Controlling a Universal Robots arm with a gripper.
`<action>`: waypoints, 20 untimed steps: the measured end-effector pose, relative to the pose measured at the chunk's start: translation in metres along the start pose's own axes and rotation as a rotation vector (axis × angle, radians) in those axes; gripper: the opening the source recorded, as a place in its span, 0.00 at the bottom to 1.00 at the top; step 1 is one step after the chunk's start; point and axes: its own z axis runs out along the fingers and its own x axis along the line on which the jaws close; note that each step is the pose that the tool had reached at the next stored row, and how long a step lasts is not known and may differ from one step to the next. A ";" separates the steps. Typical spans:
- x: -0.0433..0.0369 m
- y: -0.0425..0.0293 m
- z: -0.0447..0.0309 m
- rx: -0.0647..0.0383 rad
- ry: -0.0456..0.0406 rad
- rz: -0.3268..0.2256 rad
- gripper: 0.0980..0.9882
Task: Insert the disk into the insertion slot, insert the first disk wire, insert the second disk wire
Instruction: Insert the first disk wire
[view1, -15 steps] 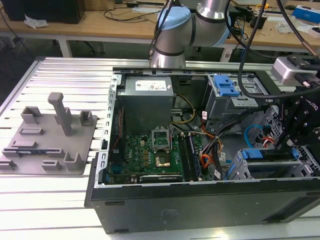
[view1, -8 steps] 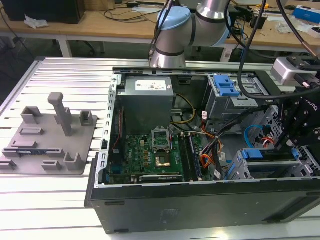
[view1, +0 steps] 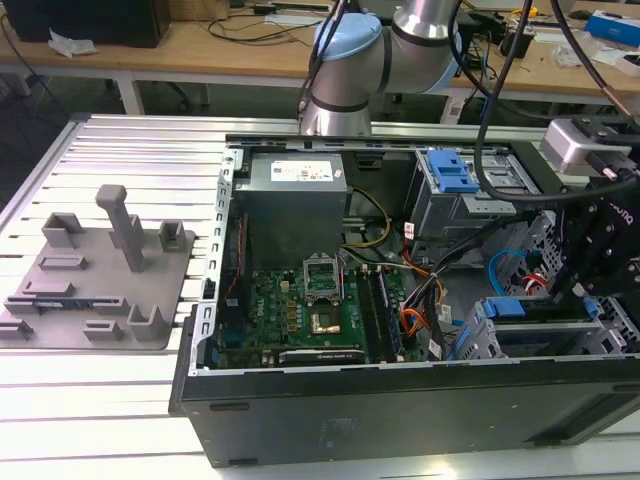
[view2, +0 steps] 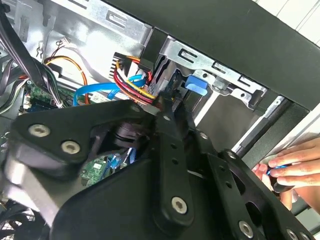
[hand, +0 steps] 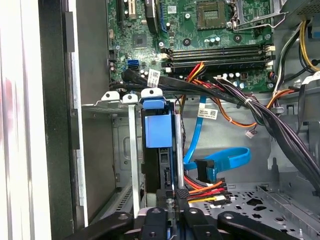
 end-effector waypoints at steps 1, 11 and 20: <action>0.0000 0.0000 -0.0008 0.000 0.0003 0.000 0.15; -0.0167 0.0014 -0.0414 0.002 0.0551 0.001 0.43; -0.0180 0.0015 -0.0415 -0.001 0.0696 -0.001 0.43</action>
